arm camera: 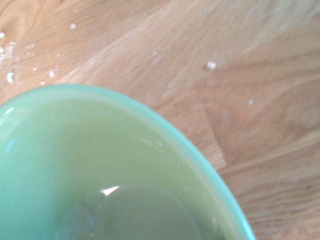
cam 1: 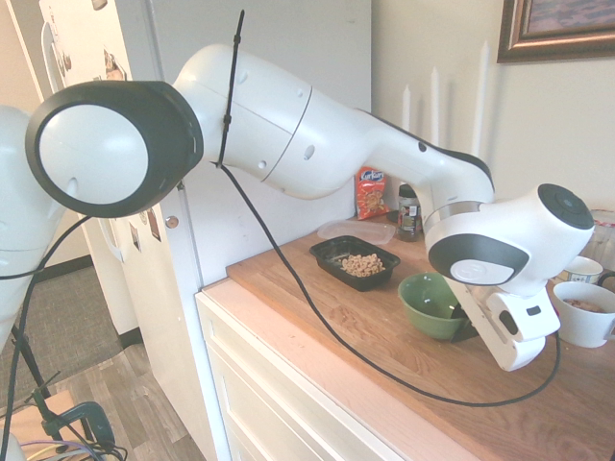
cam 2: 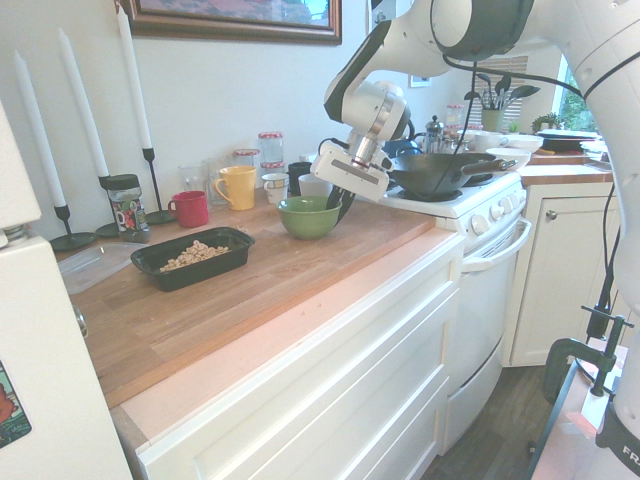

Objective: Pour the cereal into the box

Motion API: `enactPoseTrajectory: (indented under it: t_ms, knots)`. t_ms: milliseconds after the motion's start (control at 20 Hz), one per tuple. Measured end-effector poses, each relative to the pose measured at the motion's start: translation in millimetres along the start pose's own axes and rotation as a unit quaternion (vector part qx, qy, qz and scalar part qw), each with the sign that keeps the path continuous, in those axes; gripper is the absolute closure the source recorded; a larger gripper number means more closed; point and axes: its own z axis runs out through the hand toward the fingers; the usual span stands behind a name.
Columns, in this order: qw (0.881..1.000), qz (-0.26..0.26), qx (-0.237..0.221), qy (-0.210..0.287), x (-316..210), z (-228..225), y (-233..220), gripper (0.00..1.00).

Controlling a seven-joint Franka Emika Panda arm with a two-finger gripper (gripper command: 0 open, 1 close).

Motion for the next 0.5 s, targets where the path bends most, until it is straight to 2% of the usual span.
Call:
enactPoseTrajectory:
  t_ms: [50,100,500]
  knots:
    - [1.0,-0.003,-0.004,0.004,-0.5,-0.3,-1.1,1.0]
    - [1.0,-0.006,-0.007,0.009,-0.9,-0.8,-2.2,0.0]
    - [0.999,-0.007,-0.016,0.03,1.9,-6.8,2.2,0.0]
